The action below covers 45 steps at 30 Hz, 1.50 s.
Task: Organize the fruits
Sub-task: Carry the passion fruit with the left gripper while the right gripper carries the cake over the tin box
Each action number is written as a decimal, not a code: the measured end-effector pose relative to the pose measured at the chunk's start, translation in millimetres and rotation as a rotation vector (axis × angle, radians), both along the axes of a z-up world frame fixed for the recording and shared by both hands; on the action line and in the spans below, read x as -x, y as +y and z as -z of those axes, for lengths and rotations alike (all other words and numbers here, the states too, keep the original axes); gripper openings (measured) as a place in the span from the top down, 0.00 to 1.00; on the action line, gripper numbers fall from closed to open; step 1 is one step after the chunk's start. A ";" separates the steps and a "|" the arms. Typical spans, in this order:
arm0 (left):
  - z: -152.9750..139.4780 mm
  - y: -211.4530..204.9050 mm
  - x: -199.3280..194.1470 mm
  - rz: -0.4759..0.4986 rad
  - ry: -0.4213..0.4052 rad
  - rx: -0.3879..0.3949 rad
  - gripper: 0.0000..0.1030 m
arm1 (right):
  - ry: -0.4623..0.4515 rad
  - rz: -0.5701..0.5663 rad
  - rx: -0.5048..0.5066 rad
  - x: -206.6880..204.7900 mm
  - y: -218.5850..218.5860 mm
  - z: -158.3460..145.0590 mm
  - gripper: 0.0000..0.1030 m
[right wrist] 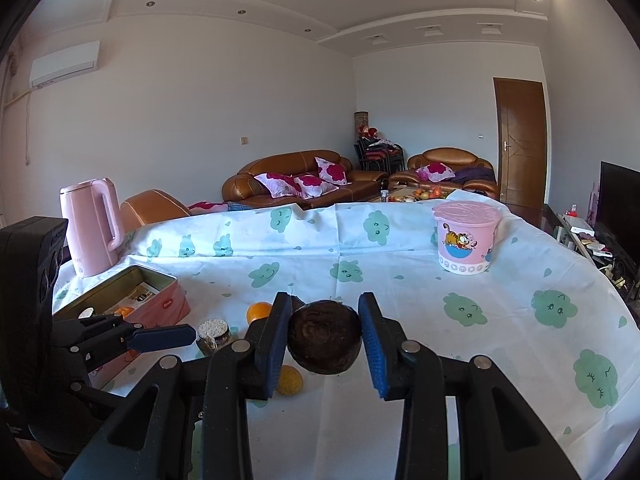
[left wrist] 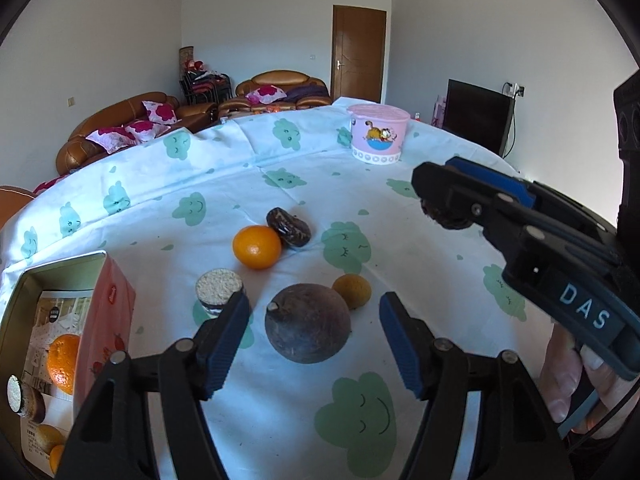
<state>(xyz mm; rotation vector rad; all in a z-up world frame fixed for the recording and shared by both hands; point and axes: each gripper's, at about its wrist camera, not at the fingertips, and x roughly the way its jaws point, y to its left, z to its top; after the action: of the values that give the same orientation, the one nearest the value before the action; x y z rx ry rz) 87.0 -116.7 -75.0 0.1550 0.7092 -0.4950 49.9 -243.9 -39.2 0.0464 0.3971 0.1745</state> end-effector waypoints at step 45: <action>-41.9 194.5 9.6 -0.494 -0.156 0.084 0.49 | -0.023 -0.355 0.020 -16.3 141.1 -19.5 0.64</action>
<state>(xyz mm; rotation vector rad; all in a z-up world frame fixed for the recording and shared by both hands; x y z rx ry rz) 77.5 77.8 -33.1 -0.0618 0.5475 -0.0382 66.2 -102.8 -19.7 -0.0460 0.3822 0.5210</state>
